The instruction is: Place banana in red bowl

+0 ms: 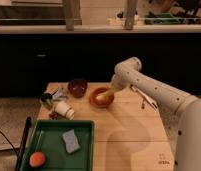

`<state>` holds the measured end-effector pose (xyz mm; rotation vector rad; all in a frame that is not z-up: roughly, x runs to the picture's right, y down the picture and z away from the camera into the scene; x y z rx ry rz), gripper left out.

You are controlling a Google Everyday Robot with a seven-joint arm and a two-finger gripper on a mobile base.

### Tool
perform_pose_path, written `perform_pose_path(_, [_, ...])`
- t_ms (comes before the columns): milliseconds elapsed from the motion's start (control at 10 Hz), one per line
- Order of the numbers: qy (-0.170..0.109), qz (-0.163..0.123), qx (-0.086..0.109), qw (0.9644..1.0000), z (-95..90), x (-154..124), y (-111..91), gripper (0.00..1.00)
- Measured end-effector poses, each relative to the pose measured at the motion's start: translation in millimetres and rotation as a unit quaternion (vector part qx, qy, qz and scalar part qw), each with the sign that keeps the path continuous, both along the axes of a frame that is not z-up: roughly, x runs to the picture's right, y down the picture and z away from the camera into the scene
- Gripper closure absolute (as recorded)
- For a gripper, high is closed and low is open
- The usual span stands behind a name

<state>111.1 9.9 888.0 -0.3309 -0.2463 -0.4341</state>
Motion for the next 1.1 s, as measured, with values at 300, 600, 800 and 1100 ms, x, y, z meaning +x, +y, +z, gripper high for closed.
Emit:
perform_pose_path(300, [-0.007,0.006,0.007,0.9999,-0.5,-8,1,0.2])
perform_pose_path(600, [-0.008,0.009,0.01,0.9999,-0.2,-9,2,0.2])
perform_pose_path(800, [-0.012,0.005,0.011,0.9999,0.0,-15,2,0.2])
perform_pose_path(1100, [-0.019,0.003,0.016,0.9997,-2.3,-19,-2,0.2])
